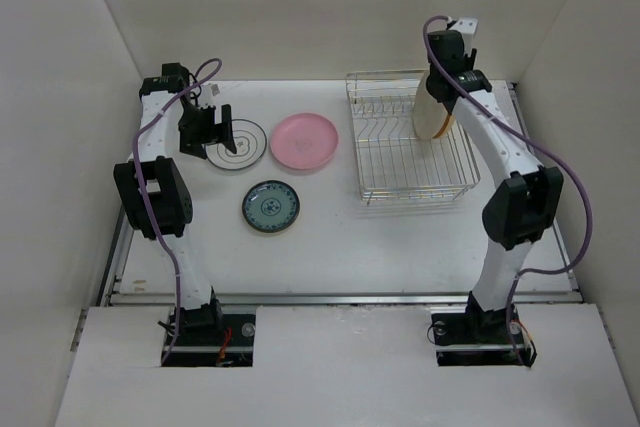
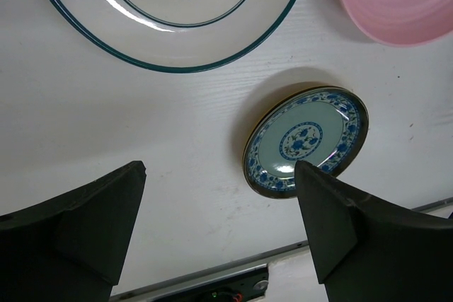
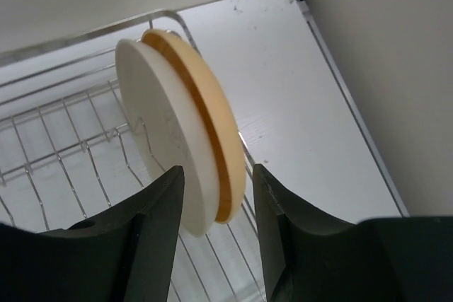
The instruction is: Unload the plates from the dish rack
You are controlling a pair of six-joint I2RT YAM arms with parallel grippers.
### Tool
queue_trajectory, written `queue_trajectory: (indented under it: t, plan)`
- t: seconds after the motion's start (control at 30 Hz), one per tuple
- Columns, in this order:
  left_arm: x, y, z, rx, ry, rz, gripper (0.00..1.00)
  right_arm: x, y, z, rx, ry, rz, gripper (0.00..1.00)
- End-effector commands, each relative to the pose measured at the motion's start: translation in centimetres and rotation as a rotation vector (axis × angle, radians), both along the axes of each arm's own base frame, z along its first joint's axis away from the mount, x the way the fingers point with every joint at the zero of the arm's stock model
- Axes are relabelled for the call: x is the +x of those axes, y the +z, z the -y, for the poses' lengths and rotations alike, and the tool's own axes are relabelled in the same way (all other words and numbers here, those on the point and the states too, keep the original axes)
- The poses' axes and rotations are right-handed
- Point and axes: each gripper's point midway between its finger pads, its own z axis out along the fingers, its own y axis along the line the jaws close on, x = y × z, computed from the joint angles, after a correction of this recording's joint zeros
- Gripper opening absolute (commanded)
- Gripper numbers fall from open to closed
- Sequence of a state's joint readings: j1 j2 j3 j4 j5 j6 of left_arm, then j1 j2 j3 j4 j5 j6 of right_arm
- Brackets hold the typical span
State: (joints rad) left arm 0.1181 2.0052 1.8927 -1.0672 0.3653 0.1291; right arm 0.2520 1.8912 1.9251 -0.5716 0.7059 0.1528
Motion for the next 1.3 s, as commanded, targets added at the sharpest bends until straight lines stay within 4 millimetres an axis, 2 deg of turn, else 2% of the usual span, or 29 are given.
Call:
queue_trajectory:
  t: [0.0, 0.1, 0.17, 0.4, 0.53, 0.67, 0.7, 0.73, 0.83, 0.87, 0.9, 1.0, 1.03, 1.13, 1.2, 1.27]
  plan:
    - [-0.8, 1.7, 0.2, 0.004, 0.002, 0.021, 0.84, 1.9, -0.3, -1.5, 0.012, 0.061, 0.010, 0.50]
    - [-1.0, 1.4, -0.1, 0.024, 0.008, 0.019, 0.85, 2.2, -0.7, -1.8, 0.016, 0.072, 0.002, 0.44]
    - [-1.0, 1.4, -0.3, 0.032, 0.010, 0.018, 0.85, 2.9, -2.1, -2.1, 0.017, 0.082, -0.021, 0.43]
    - [-1.0, 1.4, -0.3, 0.035, 0.002, 0.020, 0.85, 3.1, -3.7, -1.0, -0.028, 0.008, -0.055, 0.34]
    - [-1.0, 1.4, -0.3, 0.035, 0.002, 0.020, 0.86, 2.9, -4.5, -0.1, -0.061, -0.048, -0.071, 0.34]
    - [-1.0, 1.4, -0.2, 0.026, -0.001, 0.022, 0.86, 3.1, -6.9, -0.2, -0.080, -0.046, -0.137, 0.34]
    - [-1.0, 1.4, -0.2, 0.026, -0.001, 0.022, 0.86, 3.3, -6.5, -0.2, -0.070, -0.050, -0.122, 0.33]
    - [-1.0, 1.4, -0.2, 0.026, -0.001, 0.022, 0.86, 3.3, -7.4, -0.2, -0.077, -0.050, -0.147, 0.28]
    - [-1.4, 1.5, -0.1, 0.025, -0.001, 0.012, 0.86, 3.2, -7.3, -0.1, -0.068, -0.069, -0.134, 0.15]
    - [-1.4, 1.5, -0.1, 0.025, -0.001, 0.012, 0.86, 2.8, -7.1, 0.1, -0.070, -0.081, -0.135, 0.05]
    - [-1.5, 1.9, -0.1, 0.026, -0.001, 0.023, 0.86, 2.6, -6.4, 0.3, -0.073, -0.092, -0.122, 0.03]
    - [-1.5, 1.9, -0.1, 0.026, -0.001, 0.023, 0.86, 1.2, -2.3, -0.2, -0.089, -0.118, -0.042, 0.01]
    - [-1.5, 1.9, -0.1, 0.026, -0.001, 0.023, 0.86, 0.2, 0.0, -0.3, -0.103, -0.143, 0.004, 0.00]
    - [-1.5, 1.9, -0.1, 0.026, -0.001, 0.023, 0.86, -1.7, 3.6, -0.5, -0.128, -0.180, 0.071, 0.00]
    - [-1.5, 2.1, -0.2, 0.029, -0.009, 0.026, 0.86, -3.3, 7.2, 0.0, -0.137, -0.197, 0.126, 0.00]
    - [-1.5, 2.5, -0.1, 0.030, -0.009, 0.036, 0.86, -4.9, 10.2, -0.5, -0.154, -0.218, 0.179, 0.00]
